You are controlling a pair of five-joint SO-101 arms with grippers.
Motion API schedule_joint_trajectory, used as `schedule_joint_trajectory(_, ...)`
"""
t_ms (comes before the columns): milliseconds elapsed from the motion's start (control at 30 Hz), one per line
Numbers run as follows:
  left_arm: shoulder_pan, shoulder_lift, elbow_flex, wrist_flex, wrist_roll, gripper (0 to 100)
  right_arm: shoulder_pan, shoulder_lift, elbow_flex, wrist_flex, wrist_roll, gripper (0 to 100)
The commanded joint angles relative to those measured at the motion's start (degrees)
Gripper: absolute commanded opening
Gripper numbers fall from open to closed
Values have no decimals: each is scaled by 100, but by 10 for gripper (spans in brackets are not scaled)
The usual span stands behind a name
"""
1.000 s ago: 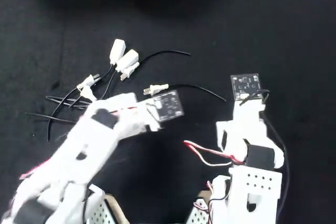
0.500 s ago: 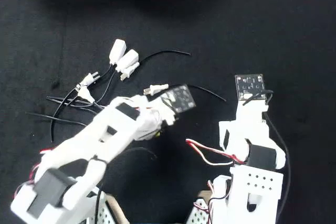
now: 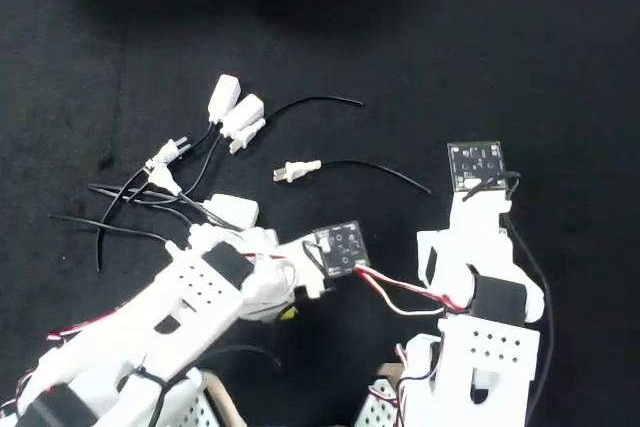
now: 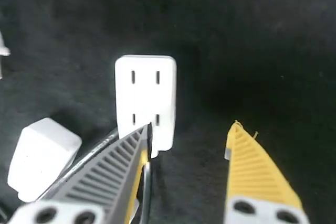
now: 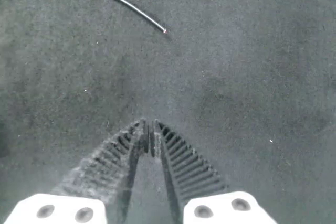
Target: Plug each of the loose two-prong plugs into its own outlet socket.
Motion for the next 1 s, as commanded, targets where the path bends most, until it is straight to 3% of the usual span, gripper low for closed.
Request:
schedule_joint_trajectory(0,-602,-413,-541,26,9,234,53,66,-321,35,9,18)
schedule_joint_trajectory(100,-1305,-1064,-892,352,229,235,44,66,-330,35,9,20)
schedule_joint_trajectory(267,-2536,-2884,-1420,1705,264,234,-369,75,-497,176,360,21)
schedule_joint_trajectory(433,-4567,-4633,-1341,2470,229,234,-1758,75,-796,492,492,21)
schedule_joint_trajectory(600,-6255,-5275,-189,2171,88,234,-3842,497,-1015,308,457,21)
schedule_joint_trajectory(767,-6914,-5336,769,1758,114,234,-5301,1323,-708,-1609,475,21)
schedule_joint_trajectory(967,-7037,-5336,1200,1767,290,234,-5688,3099,-1068,-3657,105,41)
